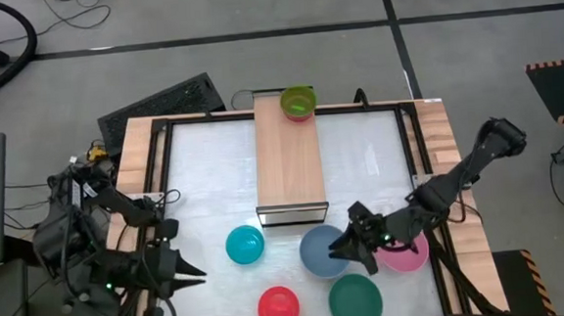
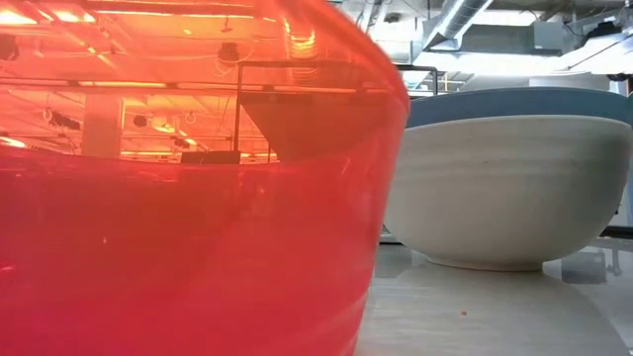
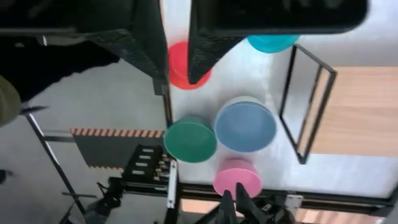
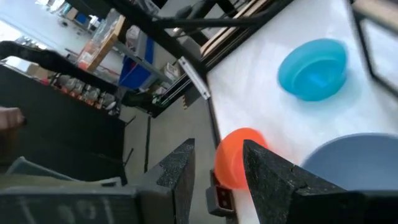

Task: Place and stack bowls onto a shelf
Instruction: Stack the orange bowl on top of the green bowl on the shelf

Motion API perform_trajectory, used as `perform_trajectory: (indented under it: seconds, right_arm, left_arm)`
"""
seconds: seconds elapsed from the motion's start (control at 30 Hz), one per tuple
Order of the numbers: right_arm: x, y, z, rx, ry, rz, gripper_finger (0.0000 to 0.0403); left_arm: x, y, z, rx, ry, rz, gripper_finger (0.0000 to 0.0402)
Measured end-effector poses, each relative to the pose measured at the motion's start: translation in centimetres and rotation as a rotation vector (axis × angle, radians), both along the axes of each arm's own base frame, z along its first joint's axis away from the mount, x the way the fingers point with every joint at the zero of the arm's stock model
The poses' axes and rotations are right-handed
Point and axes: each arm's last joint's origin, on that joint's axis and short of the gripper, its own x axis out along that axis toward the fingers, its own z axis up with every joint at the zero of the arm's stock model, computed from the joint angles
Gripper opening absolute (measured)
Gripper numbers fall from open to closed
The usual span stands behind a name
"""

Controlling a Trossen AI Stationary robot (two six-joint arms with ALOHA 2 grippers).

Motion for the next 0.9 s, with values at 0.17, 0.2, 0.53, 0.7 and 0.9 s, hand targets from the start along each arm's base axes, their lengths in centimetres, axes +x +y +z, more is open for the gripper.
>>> perform_trajectory:
  seconds: [0.17, 0.2, 0.53, 0.7, 0.9]
  right_arm:
    - [0.7, 1.2, 0.0, 0.044, -0.066, 0.02, 0.0161]
    - [0.8, 1.3, 0.1, 0.055, -0.08, 0.024, 0.0161]
    - [0.7, 2.1, 0.4, 0.091, -0.128, 0.044, 0.0161]
    - [0.7, 2.2, 0.4, 0.082, -0.13, 0.068, 0.0161]
    - [0.5, 2.7, 1.0, 0.075, -0.192, 0.135, 0.0161]
  left_arm:
    - [0.5, -1.2, -0.5, 0.004, 0.036, -0.119, 0.0103]
    - [0.6, -1.5, -0.6, 0.006, 0.049, -0.147, 0.0113]
    - [3.1, -4.7, -4.0, 0.199, 0.144, -0.334, 0.0166]
    - [5.7, -5.7, -5.3, 0.182, 0.145, -0.356, 0.0166]
    - [7.7, -6.1, -4.6, 0.077, 0.044, -0.354, 0.0166]
